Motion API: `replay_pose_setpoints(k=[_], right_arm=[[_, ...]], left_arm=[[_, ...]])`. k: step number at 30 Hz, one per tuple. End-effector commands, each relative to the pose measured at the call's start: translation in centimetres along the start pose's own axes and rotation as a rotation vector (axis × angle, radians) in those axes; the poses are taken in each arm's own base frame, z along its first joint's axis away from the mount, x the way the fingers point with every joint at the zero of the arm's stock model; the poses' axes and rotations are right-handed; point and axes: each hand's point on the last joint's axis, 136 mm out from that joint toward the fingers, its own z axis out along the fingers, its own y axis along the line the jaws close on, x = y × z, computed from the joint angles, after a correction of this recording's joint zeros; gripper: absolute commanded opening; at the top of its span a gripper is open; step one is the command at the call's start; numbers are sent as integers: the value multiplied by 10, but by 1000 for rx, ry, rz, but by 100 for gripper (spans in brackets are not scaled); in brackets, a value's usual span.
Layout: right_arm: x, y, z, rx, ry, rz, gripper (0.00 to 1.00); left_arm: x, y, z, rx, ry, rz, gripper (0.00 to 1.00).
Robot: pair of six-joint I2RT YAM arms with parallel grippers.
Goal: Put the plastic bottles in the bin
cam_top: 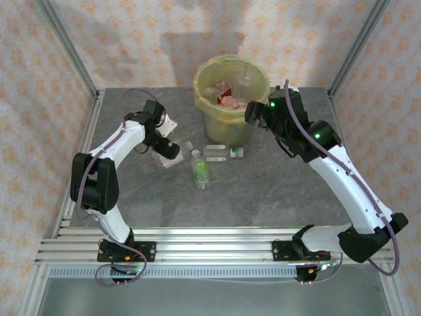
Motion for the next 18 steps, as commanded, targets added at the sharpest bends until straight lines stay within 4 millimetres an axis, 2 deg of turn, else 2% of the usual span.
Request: replay_pose_setpoints(k=[1, 12, 18], right_arm=[[-7, -2, -5, 3, -51, 35, 99], [-3, 1, 0, -14, -41, 49, 99], [-4, 0, -1, -13, -47, 48, 99]], left_arm=[[6, -4, -4, -22, 57, 164, 100], [7, -8, 15, -38, 118, 275, 100], [1, -3, 24, -60, 133, 272, 100]])
